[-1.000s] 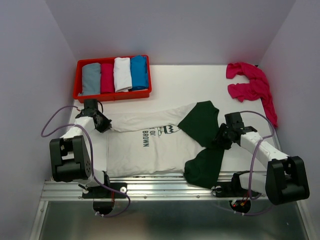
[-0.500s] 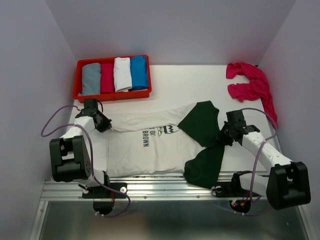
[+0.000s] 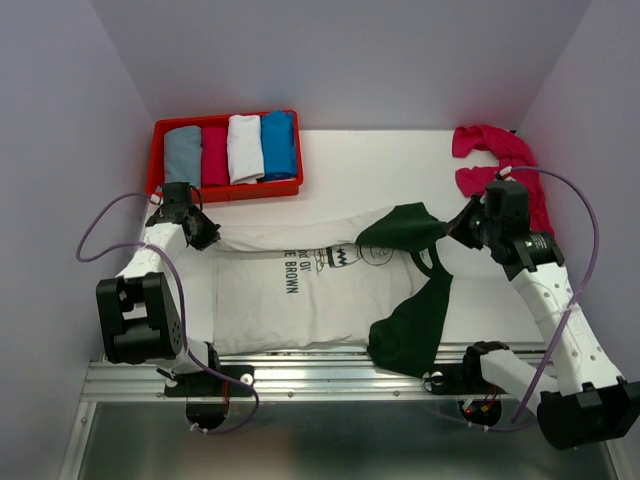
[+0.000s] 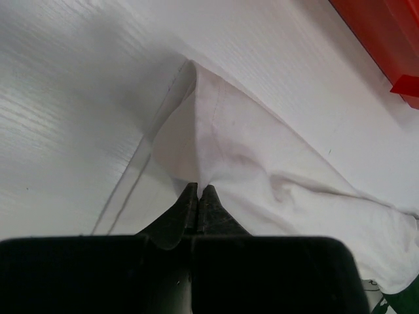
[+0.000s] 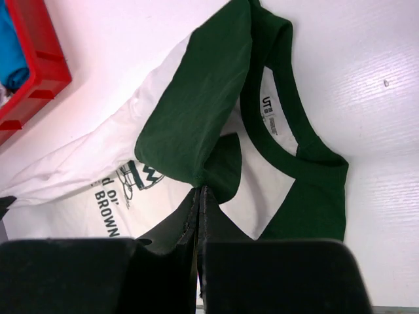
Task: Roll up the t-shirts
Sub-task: Fold the T-shirt at the center of the board.
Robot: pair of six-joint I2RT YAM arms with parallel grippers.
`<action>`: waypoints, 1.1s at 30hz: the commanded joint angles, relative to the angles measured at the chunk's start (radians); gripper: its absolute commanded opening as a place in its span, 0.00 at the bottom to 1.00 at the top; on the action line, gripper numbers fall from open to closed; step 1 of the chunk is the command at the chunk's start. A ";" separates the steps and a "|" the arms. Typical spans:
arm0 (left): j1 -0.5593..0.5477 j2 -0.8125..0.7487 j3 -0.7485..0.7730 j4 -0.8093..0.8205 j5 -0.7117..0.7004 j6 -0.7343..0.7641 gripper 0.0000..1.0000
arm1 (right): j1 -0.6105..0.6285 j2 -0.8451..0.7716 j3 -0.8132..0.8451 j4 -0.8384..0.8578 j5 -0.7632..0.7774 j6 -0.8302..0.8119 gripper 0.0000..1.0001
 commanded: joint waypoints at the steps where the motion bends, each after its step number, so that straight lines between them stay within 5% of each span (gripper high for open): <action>1: 0.000 -0.027 0.056 -0.025 -0.010 0.029 0.00 | -0.006 -0.026 0.084 -0.088 0.012 -0.043 0.01; 33: 0.002 0.053 0.070 -0.020 -0.018 0.058 0.00 | -0.006 -0.164 0.066 -0.294 -0.249 -0.175 0.01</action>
